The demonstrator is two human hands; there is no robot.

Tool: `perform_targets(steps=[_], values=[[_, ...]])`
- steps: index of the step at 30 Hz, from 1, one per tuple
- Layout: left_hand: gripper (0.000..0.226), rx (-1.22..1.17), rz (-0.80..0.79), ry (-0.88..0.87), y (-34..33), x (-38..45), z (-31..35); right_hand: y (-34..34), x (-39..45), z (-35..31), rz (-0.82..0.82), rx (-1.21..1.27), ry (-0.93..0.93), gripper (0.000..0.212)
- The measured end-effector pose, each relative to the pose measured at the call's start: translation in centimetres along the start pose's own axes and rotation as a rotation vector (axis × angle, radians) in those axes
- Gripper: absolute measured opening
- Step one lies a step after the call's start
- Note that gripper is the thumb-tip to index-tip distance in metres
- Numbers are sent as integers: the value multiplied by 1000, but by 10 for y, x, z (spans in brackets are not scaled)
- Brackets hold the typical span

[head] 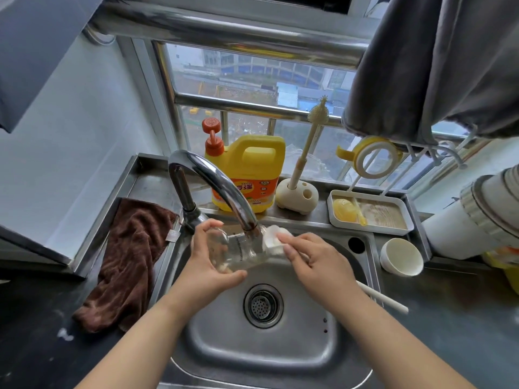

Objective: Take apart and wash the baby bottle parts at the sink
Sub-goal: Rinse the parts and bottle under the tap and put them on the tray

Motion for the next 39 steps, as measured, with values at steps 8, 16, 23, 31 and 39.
perform_targets(steps=[8, 16, 23, 31, 39], values=[[85, 272, -56, -227, -10, -10, 20, -5, -2, 0, -25, 26, -17, 30], [100, 312, -45, -240, -10, -11, 21, -2, 8, -1, -82, 35, -15, 30], [95, 255, -136, -98, -15, -14, 10, -23, 11, -5, -196, 487, -233, 41], [75, -353, -93, 690, -13, -21, -35, -29, 7, -19, -243, 703, -198, 49], [75, -19, 12, 416, 0, -8, -19, -22, 4, -5, -184, 52, -98, 44]])
Point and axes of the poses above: each hand's wrist, its own x-axis towards the middle knuckle, its own y-axis out of the back of the hand, z = x × y, the point moved 9 cm from there along x, towards the middle knuckle, and after that the axes turned 12 degrees about z, right-handed, at the moved point
